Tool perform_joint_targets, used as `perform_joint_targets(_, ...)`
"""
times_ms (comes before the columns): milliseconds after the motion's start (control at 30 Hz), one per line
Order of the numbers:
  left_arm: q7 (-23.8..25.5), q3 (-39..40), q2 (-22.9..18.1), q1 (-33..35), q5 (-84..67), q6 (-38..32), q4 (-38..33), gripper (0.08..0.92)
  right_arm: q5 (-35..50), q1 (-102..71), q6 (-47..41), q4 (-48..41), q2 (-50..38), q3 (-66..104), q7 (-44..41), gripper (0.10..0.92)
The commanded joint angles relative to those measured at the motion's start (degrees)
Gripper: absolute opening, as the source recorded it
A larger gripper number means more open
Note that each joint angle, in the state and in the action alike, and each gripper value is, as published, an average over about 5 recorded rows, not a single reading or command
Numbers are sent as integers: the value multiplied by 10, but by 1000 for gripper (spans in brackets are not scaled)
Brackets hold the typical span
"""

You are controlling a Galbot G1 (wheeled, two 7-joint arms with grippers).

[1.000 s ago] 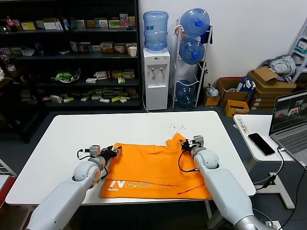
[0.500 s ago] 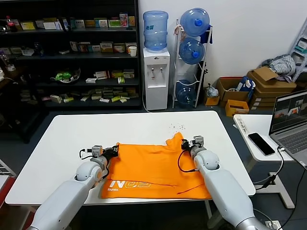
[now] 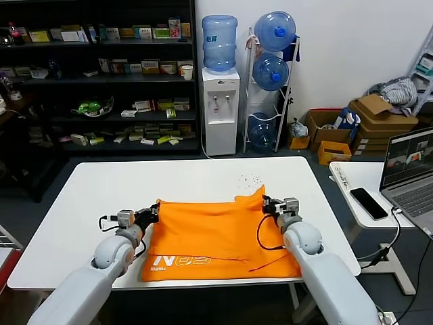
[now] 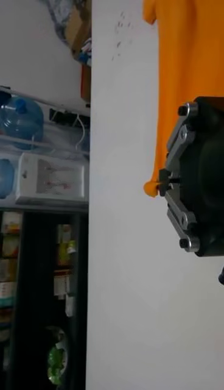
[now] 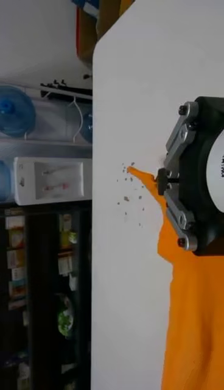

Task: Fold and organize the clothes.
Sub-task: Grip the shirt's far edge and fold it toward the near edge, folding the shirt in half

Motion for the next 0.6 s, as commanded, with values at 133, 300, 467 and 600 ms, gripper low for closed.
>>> perform_joint_targets(133,-55,-71,76,220,17,8,-260,96,36,-216,-37,270,-105,62,41,123)
perform_joint_targets(300,-57,-82,82,261,19,8,-286,96,35,-290,-50,336,-124,105,51,123)
perform_joint_targets(467,-63,-84,84,285,23,14,-301,96,34,-354,-66,385,-134,140,59,123)
perform_joint_targets(600,-59,-88,83,294,37,22,-303,96,24,-384,-80,400,-137,158,53,136)
